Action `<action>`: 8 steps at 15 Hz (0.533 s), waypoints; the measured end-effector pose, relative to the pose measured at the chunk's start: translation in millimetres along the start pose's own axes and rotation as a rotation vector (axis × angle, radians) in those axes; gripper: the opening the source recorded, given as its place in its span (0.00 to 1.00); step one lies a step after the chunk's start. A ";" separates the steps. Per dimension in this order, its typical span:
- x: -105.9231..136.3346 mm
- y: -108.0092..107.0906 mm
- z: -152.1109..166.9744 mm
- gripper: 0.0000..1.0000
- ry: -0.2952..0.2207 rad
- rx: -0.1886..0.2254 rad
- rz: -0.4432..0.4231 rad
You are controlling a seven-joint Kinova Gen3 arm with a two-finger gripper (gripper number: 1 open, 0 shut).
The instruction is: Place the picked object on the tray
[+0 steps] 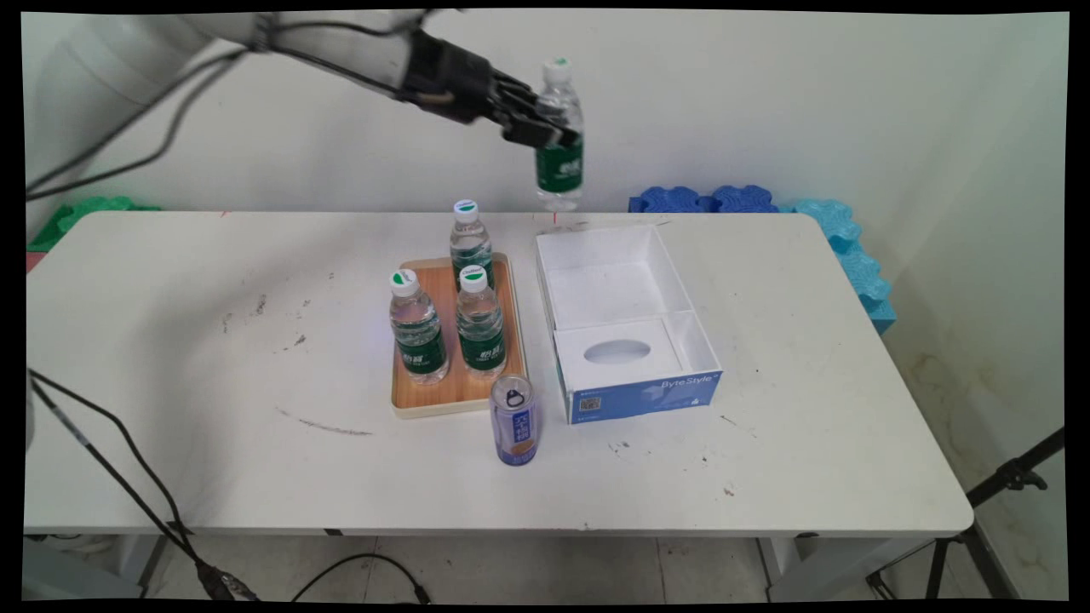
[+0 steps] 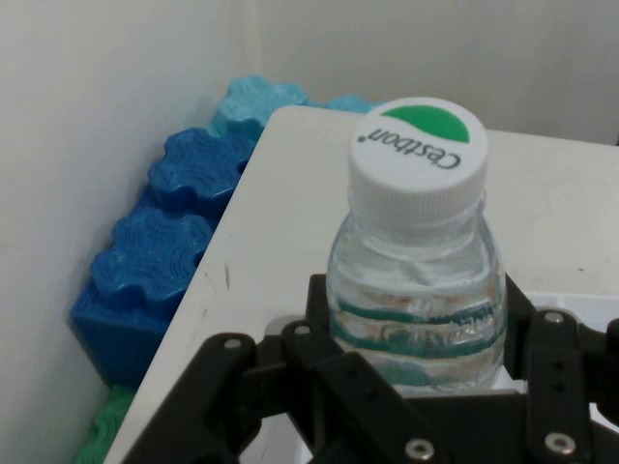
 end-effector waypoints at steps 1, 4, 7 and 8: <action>1.9 -0.3 -17.7 0.00 0.004 -0.005 -0.001; 5.4 -1.0 -65.2 0.00 0.007 -0.021 -0.008; 2.4 -2.6 -102.2 0.00 -0.007 -0.035 -0.014; 0.0 -3.2 -112.6 0.00 -0.014 -0.038 -0.016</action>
